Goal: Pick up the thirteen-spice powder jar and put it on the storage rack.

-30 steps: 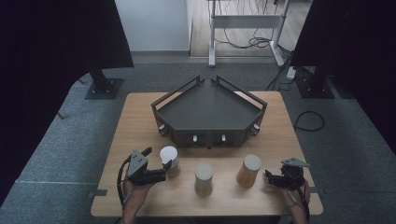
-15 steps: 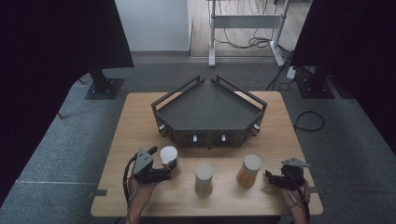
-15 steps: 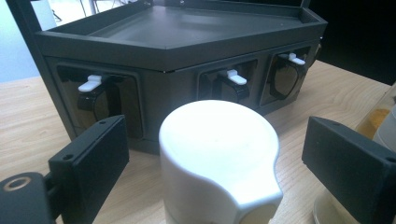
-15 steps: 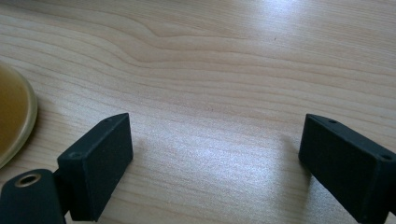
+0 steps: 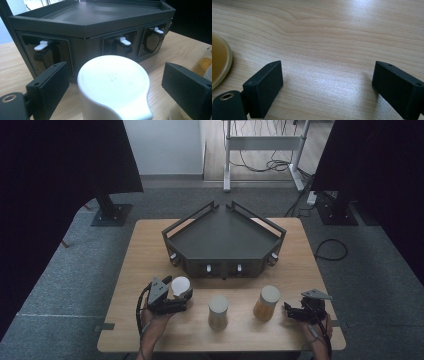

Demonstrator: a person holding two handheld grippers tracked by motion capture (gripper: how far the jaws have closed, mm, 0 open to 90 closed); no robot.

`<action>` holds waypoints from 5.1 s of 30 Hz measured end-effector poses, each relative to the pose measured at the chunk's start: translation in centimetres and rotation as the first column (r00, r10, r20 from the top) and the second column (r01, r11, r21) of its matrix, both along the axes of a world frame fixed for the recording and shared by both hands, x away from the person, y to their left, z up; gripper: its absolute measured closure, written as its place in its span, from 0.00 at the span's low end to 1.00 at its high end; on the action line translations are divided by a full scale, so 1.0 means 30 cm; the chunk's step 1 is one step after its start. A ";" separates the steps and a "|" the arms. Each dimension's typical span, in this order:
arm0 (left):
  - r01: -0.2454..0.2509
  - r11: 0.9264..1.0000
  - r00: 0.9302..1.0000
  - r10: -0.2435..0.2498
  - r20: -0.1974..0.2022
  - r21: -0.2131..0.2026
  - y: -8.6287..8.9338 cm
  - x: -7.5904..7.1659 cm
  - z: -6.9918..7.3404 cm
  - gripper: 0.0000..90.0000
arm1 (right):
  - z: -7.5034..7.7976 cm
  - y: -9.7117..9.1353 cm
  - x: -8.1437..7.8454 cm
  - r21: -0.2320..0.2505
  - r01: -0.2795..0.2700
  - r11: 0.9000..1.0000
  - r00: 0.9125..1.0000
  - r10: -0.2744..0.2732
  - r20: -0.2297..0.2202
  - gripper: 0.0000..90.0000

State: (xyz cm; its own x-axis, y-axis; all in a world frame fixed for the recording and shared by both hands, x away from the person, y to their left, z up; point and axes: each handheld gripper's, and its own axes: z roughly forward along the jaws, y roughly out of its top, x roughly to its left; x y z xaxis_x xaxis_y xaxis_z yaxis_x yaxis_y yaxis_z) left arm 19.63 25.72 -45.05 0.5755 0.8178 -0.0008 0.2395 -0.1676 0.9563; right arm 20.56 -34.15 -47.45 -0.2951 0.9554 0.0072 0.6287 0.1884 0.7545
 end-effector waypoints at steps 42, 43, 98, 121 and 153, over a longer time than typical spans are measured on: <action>-0.014 1.000 0.999 0.015 -0.050 0.019 -0.012 0.024 -0.039 0.15 | 0.000 -0.001 -0.002 0.000 -0.002 1.000 1.000 0.002 0.000 0.10; -0.013 1.000 0.999 0.013 -0.050 0.018 -0.011 0.024 -0.039 0.17 | 0.000 -0.001 -0.002 0.000 -0.002 1.000 1.000 0.002 0.000 0.10; -0.013 1.000 1.000 0.013 0.025 0.020 -0.019 0.027 0.094 0.34 | 0.000 -0.002 -0.002 0.000 -0.003 1.000 1.000 0.003 0.000 0.10; -0.019 1.000 0.999 0.018 0.040 0.015 0.004 0.066 0.186 0.34 | 0.000 -0.002 -0.002 0.000 -0.003 1.000 1.000 0.003 0.000 0.10; -0.010 0.999 0.998 0.008 0.062 0.037 -0.007 0.113 0.289 0.34 | 0.000 -0.002 -0.002 0.000 -0.003 1.000 1.000 0.003 0.000 0.10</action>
